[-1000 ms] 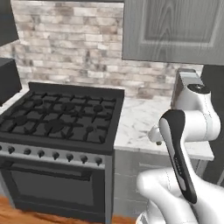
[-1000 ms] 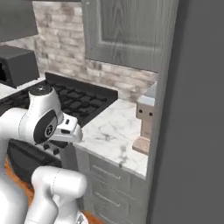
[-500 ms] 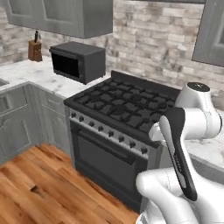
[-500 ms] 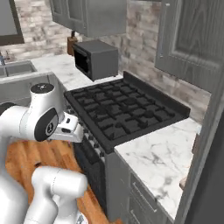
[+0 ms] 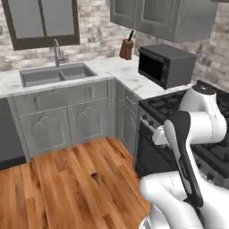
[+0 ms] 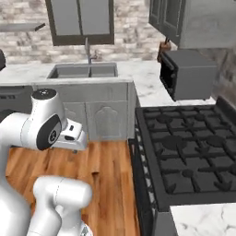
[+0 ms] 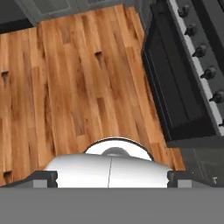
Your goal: Navigate to the dishwasher.
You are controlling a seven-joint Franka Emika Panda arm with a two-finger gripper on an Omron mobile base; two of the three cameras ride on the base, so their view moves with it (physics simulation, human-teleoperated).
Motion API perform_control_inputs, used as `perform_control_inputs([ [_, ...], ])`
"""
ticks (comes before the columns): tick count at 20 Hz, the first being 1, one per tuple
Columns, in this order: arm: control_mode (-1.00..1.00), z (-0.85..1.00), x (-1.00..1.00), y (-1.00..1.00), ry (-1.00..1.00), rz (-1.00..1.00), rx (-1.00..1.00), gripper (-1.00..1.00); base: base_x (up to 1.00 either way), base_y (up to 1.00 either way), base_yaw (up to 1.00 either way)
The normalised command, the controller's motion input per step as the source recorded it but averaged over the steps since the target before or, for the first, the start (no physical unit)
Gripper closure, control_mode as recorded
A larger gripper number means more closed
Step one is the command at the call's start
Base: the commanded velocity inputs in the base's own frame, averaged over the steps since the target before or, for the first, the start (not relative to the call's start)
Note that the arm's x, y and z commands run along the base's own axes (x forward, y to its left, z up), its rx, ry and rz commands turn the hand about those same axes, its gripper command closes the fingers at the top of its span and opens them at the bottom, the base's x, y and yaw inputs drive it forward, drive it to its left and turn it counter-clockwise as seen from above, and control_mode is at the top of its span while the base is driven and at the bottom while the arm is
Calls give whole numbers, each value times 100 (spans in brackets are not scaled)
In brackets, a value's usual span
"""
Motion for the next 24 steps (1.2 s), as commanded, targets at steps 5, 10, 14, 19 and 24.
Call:
perform_control_inputs([
  [5, 100, 0, 0, 0, 0, 0, 0, -100, 86, 28, 59],
  [10, 100, 0, 0, 0, 0, 0, 0, -100, 89, 54, 46],
  [14, 100, 0, 0, 0, 0, 0, 0, -100, 84, 90, 27],
  [19, 100, 0, 0, 0, 0, 0, 0, -100, 59, 100, 2],
  [24, 100, 0, 0, 0, 0, 0, 0, -100, 65, 100, 0],
])
